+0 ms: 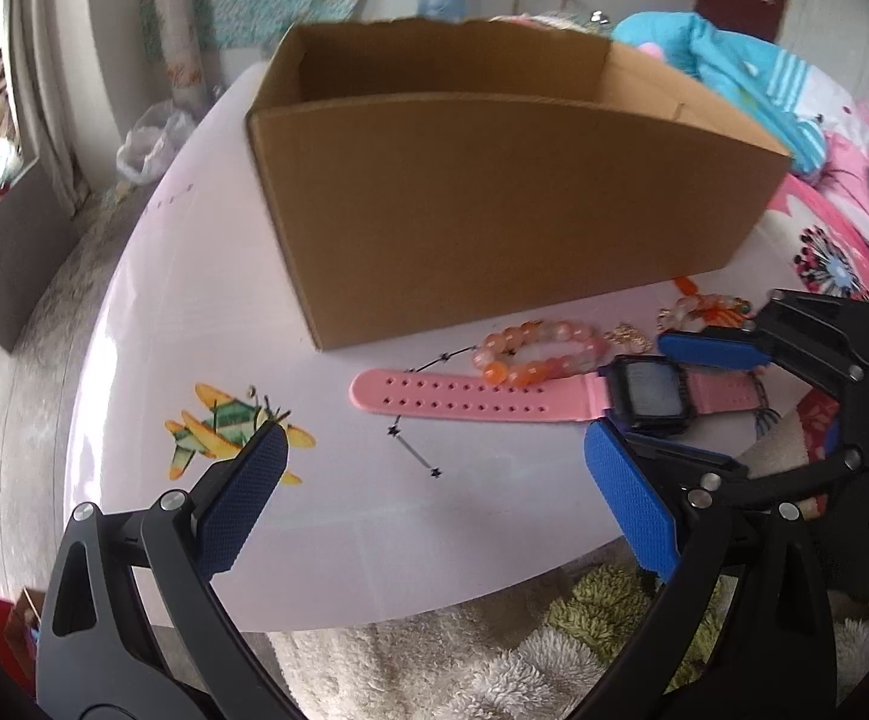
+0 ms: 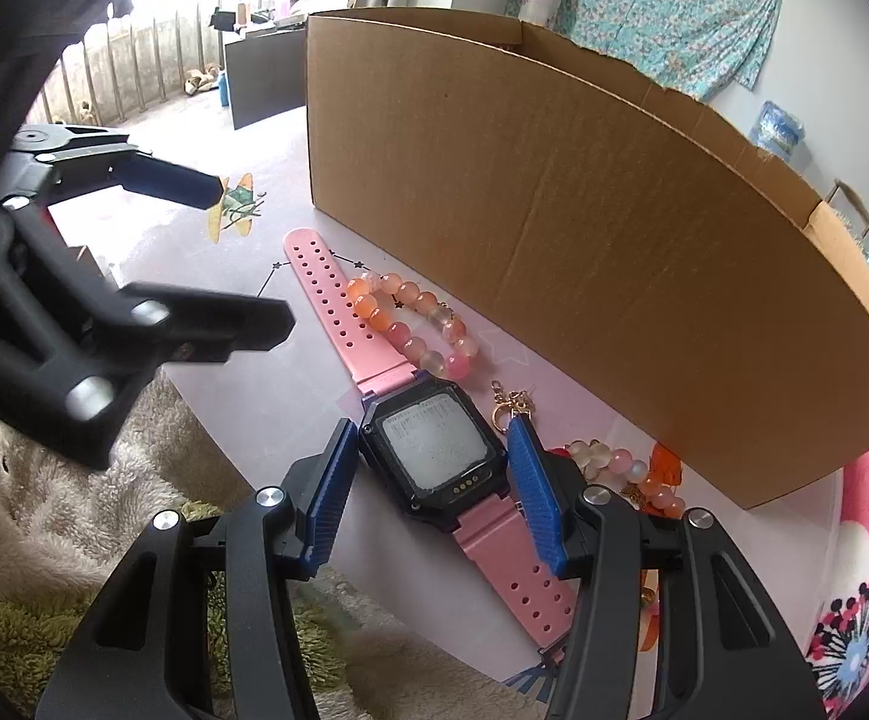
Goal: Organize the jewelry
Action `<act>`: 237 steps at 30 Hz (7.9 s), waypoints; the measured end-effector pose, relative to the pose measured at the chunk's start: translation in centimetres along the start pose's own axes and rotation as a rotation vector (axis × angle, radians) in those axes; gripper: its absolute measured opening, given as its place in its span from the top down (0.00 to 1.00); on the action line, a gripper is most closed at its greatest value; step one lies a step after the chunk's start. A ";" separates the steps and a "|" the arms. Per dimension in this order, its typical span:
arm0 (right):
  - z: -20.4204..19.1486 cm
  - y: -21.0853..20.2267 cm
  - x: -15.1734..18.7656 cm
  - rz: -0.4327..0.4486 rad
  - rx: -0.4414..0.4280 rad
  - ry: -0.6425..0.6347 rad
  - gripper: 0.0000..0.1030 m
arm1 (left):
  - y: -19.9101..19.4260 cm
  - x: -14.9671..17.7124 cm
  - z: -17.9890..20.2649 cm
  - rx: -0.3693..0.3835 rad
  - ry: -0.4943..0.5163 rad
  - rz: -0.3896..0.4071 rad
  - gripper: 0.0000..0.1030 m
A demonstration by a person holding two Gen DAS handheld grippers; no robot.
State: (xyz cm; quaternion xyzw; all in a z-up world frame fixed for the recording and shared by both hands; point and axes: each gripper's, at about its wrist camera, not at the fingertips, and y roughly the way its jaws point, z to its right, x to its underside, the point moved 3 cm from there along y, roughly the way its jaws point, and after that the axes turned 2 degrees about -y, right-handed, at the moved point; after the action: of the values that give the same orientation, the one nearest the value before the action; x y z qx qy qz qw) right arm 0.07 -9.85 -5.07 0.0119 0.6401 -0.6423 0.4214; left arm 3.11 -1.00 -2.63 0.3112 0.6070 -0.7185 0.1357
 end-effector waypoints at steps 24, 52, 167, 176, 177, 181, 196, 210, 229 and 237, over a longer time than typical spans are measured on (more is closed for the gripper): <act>6.2 2.3 -2.8 -0.175 -0.423 0.009 0.52 | 1.2 2.2 6.4 -0.016 0.499 -0.002 0.50; 10.2 -0.1 -0.6 -0.081 -0.341 0.114 0.51 | 2.0 0.2 5.1 0.093 0.390 -0.085 0.90; 16.1 -8.1 5.8 0.093 0.495 0.606 0.07 | 5.1 1.4 -1.8 -0.066 0.003 -0.141 0.08; 15.2 -6.2 7.3 0.080 0.405 0.594 0.07 | 5.2 1.6 -2.2 -0.065 -0.001 -0.155 0.07; 15.1 -6.1 7.3 0.084 0.395 0.599 0.07 | 5.2 1.6 -2.3 -0.066 -0.001 -0.156 0.07; 14.9 -5.8 7.1 0.103 0.354 0.607 0.07 | 5.4 1.1 -2.2 -0.074 -0.003 -0.164 0.07; 14.7 -4.1 5.4 0.152 0.210 0.572 0.07 | 4.2 -0.8 4.1 0.043 0.308 -0.066 0.37; 15.2 -2.4 5.0 0.141 0.161 0.577 0.07 | 6.8 -2.0 6.2 0.144 0.380 -0.161 0.88; 15.7 -2.4 5.2 0.147 0.151 0.611 0.07 | 2.2 -4.0 -0.4 0.328 -0.074 -0.060 0.92; 15.9 -2.8 4.9 0.156 0.155 0.611 0.07 | 3.9 -2.4 -4.6 0.273 -0.227 -0.102 0.80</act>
State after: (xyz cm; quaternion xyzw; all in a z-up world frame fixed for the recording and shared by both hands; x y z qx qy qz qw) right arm 3.67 -26.18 -2.63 0.2851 0.6833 -0.6217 0.2556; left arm 8.44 2.11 -4.56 0.2123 0.4995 -0.8309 0.1230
